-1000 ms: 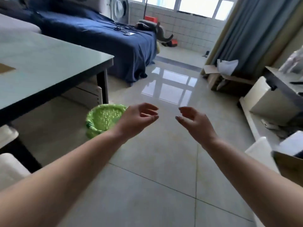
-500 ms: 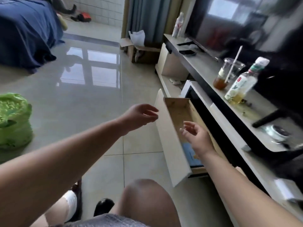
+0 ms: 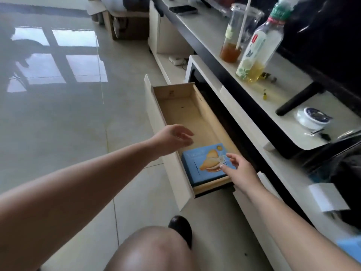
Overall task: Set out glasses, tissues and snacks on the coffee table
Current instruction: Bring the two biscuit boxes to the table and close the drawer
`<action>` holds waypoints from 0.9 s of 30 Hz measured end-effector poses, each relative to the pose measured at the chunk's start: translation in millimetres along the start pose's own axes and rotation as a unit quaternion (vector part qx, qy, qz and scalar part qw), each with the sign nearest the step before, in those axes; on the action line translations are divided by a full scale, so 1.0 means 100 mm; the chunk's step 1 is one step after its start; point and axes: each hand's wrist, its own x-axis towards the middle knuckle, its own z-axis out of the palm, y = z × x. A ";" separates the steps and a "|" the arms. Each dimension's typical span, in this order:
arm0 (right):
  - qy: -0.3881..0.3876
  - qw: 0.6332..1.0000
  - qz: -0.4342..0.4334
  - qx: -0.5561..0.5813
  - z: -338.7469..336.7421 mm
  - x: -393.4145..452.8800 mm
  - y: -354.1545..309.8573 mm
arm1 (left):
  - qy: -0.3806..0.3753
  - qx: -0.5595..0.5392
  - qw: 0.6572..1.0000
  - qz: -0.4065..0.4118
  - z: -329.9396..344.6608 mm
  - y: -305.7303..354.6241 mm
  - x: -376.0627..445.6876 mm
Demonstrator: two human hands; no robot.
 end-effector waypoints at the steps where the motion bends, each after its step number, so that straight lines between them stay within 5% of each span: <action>1: -0.004 1.000 -0.005 -0.026 -0.01 0.06 0.05 | -0.011 0.013 1.000 -0.003 0.08 0.00 0.12; 9: -0.040 0.985 0.002 -0.170 -0.01 0.63 0.33 | -0.121 0.164 0.973 -0.109 0.59 -0.19 1.03; 16: -0.101 0.978 0.067 -0.171 0.04 1.06 0.45 | -0.216 0.311 0.907 -0.185 0.82 -0.42 1.47; 27: -0.179 0.970 0.072 -0.145 0.10 1.29 0.57 | -0.302 0.215 0.900 -0.229 0.76 -0.51 1.50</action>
